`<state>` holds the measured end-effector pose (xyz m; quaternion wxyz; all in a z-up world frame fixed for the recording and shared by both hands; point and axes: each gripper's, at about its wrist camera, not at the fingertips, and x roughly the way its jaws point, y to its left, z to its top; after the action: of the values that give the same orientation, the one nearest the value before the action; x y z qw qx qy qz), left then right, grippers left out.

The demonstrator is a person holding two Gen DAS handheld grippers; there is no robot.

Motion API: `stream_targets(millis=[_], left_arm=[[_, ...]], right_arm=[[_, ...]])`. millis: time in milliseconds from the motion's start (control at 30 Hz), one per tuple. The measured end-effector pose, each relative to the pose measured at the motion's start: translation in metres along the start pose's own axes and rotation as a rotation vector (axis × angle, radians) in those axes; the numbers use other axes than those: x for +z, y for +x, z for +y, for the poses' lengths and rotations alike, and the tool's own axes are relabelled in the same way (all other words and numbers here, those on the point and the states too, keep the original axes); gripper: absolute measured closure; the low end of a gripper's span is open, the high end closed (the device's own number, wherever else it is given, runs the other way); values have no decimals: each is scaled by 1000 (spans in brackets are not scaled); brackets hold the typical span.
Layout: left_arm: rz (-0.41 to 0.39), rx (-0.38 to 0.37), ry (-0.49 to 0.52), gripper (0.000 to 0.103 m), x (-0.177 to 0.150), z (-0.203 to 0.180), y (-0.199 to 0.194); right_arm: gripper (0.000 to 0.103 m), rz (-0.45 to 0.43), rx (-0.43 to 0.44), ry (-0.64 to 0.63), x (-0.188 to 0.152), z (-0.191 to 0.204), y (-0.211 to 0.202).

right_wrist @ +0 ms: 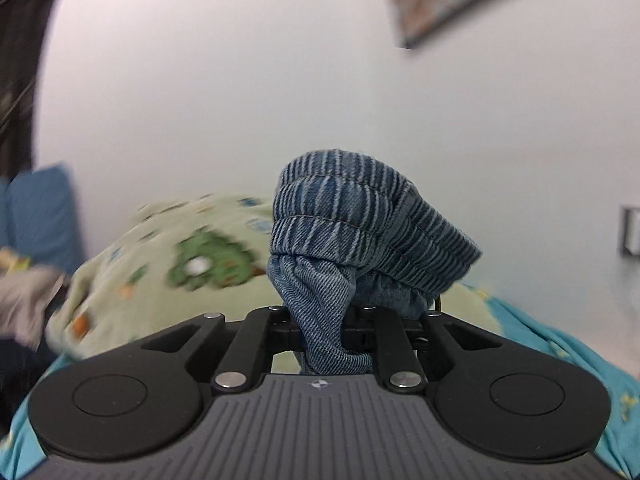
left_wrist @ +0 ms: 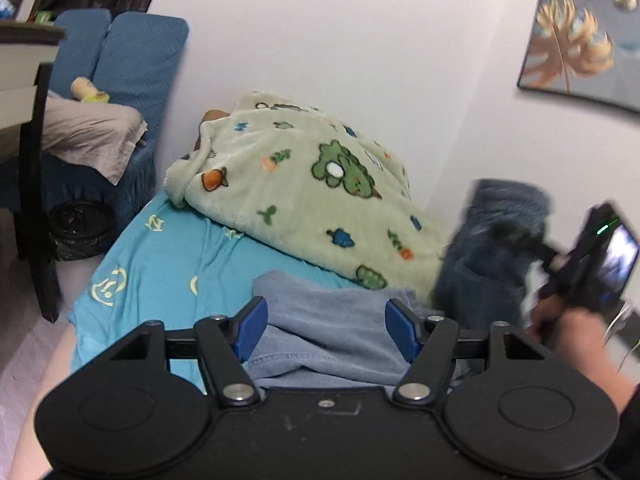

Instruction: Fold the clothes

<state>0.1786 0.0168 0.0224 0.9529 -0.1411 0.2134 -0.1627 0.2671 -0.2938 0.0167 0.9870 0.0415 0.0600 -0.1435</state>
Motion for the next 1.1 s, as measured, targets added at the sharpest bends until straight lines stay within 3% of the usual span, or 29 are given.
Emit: stream_targets(millis=[233,367,467,633,900,1000,1100], left_arm=[[-53,-6,-77,41,18,33,-23],[-46,18,-100,41,15,45,-17],[-29,21,-118,41,13,51,-10],[-2,9,-136,41,7,53,-3],[-26,-31,-102,40,4,45,-3],[-18,-27,-100,40,3,45,0],[-10,-37,-109,39,2,45,3]], right_arm=[[91,12,169,-222,-55,101,-8],[91,92,261,-366,-103,143,-7],[91,120,301,-442,-125,162,-13],[90,125,335,-499,-129,161,-16],[75,191,363,-500,-135,159,-20],[65,215,385,-507,-138,155,-25],[44,218,413,-515,-137,149,-33]])
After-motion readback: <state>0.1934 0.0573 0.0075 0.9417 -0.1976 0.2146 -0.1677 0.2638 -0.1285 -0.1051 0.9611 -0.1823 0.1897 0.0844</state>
